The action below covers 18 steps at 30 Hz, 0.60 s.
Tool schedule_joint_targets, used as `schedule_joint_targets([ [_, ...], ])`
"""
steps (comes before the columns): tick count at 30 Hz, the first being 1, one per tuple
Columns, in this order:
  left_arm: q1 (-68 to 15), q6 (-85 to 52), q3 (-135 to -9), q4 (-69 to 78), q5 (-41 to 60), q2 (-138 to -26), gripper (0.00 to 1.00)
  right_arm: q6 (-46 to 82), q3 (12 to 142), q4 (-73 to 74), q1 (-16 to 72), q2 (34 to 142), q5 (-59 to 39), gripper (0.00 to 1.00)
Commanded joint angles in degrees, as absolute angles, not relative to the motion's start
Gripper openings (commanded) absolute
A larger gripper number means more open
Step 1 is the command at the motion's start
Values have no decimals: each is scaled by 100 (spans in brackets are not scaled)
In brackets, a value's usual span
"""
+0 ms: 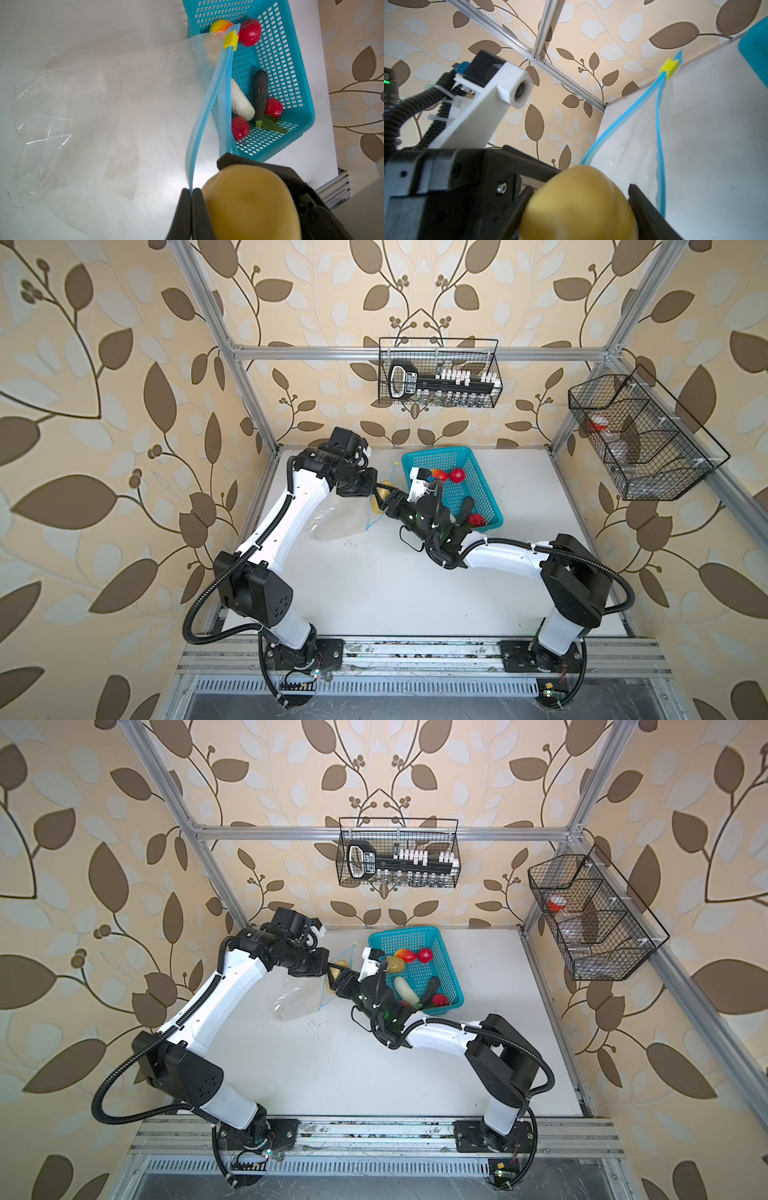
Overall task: Place the food in the zip-top bag and seal the zipper
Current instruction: 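Carry the potato toward the bag opening held by the left gripper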
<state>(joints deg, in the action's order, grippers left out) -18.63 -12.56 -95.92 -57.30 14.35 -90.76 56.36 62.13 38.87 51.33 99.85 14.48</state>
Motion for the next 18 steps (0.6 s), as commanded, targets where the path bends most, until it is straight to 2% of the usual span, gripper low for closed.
schedule_joint_targets([
  [1, -1802, -1327, -9831, -5810, 1398, -9009, 0, 5863, 6127, 3899, 5159, 10072, 1598, 20],
  [18, -1802, -1128, -9818, -5666, 1085, -8835, 0, 6012, 5986, 3606, 5146, 10134, 1529, 20],
])
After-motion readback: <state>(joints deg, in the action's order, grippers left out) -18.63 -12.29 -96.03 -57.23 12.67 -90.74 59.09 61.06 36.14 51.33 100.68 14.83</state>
